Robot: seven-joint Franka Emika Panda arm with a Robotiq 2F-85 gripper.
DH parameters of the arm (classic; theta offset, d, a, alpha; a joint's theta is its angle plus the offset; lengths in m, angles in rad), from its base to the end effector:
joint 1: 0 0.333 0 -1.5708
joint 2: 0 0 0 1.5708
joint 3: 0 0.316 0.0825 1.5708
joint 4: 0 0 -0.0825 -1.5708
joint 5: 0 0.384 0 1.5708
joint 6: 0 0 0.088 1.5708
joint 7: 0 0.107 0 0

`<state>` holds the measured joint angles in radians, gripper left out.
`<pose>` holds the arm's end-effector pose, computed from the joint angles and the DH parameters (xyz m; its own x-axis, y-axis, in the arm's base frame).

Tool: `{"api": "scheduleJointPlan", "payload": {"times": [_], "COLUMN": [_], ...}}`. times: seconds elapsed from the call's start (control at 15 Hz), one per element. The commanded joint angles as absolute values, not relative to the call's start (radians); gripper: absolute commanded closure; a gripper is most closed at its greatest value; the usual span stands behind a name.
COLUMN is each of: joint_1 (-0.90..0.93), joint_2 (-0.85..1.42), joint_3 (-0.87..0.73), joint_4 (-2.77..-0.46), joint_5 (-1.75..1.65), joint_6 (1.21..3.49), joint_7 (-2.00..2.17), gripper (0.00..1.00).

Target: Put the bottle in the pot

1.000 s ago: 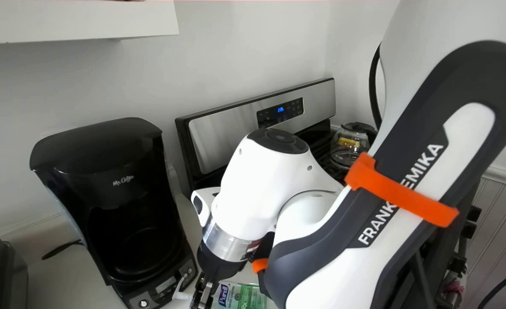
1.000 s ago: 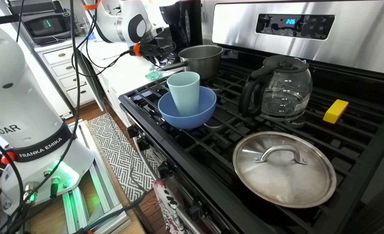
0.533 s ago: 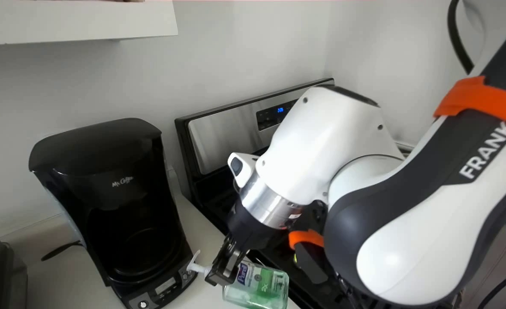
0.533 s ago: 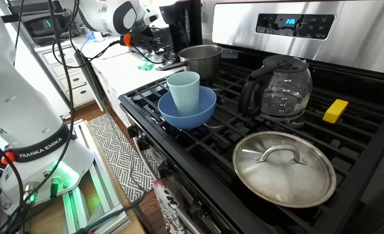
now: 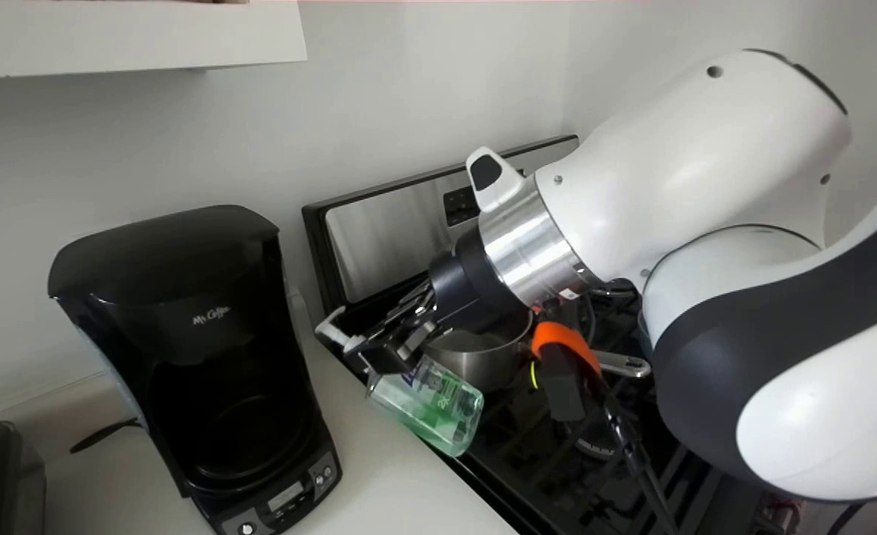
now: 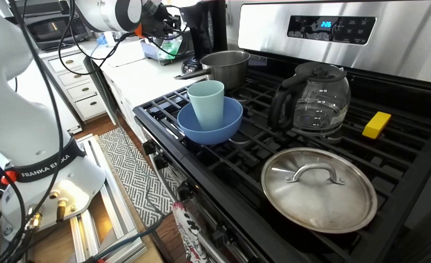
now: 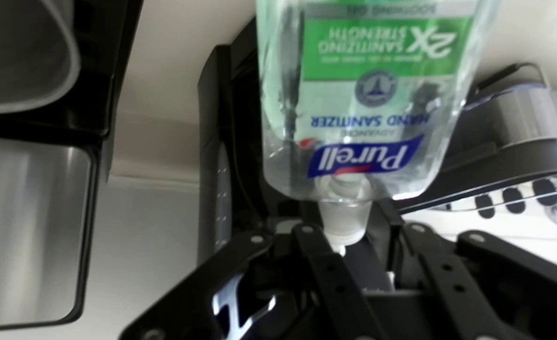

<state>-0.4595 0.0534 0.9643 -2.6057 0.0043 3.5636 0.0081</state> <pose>0.4286 0.2346 0.3565 0.5480 0.2485 0.7987 0.4748 -0.8785 -0.0524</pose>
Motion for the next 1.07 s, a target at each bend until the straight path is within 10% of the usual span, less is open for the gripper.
{"api": "scheduleJointPlan", "payload": {"times": [0.0,0.07,0.13,0.2,0.33,0.4,1.0], "joint_1": [-0.481,-0.281,-0.445,-0.411,-0.421,-0.430,-0.590], "joint_2": [-0.187,-0.226,-0.082,-0.110,-0.109,-0.091,-0.210], "joint_3": [0.965,0.778,0.928,0.896,0.911,0.909,0.901], "joint_4": [-2.687,-2.695,-2.644,-2.650,-2.652,-2.648,-2.706], "joint_5": [0.054,0.138,0.050,0.062,0.062,0.057,0.354], "joint_6": [3.610,3.586,3.595,3.591,3.589,3.588,3.780], "joint_7": [0.194,0.157,0.115,0.115,0.115,0.114,-0.013], "gripper": [0.92,0.92,0.92,0.70,0.70,0.92,0.92]}}
